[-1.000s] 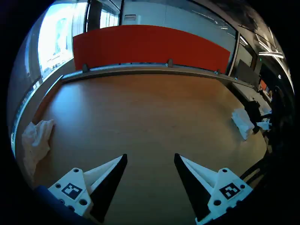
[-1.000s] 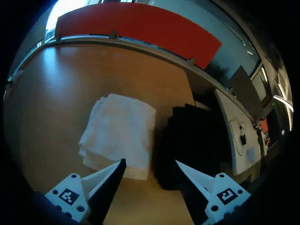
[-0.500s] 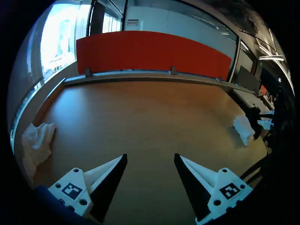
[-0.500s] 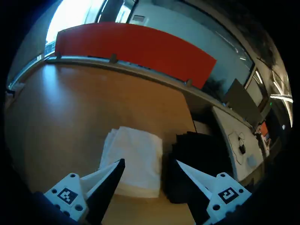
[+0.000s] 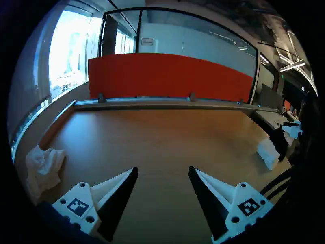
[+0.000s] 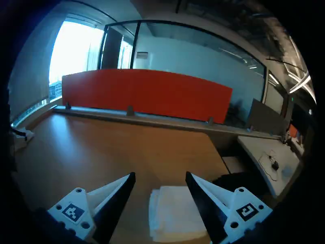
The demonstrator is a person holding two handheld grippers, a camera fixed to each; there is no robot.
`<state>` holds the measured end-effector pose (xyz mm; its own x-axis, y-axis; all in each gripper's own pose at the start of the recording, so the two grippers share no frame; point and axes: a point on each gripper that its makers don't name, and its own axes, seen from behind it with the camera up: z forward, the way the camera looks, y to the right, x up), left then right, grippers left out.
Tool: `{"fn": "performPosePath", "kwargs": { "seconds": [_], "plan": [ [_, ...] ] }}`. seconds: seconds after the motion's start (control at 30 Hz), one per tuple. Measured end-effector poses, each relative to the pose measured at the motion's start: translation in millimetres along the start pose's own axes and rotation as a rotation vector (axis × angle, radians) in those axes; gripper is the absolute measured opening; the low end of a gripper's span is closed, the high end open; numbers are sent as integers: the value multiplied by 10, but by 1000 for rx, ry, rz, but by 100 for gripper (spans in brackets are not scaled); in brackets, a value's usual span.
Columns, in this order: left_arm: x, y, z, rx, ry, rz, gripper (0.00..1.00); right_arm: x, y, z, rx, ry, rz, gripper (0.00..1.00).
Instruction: Fold towel
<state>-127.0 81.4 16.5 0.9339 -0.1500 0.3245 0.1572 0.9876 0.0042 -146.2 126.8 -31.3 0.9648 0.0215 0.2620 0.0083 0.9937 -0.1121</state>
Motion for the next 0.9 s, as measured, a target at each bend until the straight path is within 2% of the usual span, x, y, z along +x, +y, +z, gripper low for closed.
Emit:
{"fn": "performPosePath", "kwargs": {
  "seconds": [0.2, 0.5, 0.9],
  "plan": [
    [204, -69, 24, 13, 83, -18, 92, 336, -316, 40, 12, 115, 35, 96],
    [412, -195, 20, 50, 172, -15, 92, 703, -702, 63, 17, 234, 96, 98],
    [548, -275, 1, 75, 248, -22, 92, 900, -1193, 43, 37, 283, 94, 100]
  ]
}}
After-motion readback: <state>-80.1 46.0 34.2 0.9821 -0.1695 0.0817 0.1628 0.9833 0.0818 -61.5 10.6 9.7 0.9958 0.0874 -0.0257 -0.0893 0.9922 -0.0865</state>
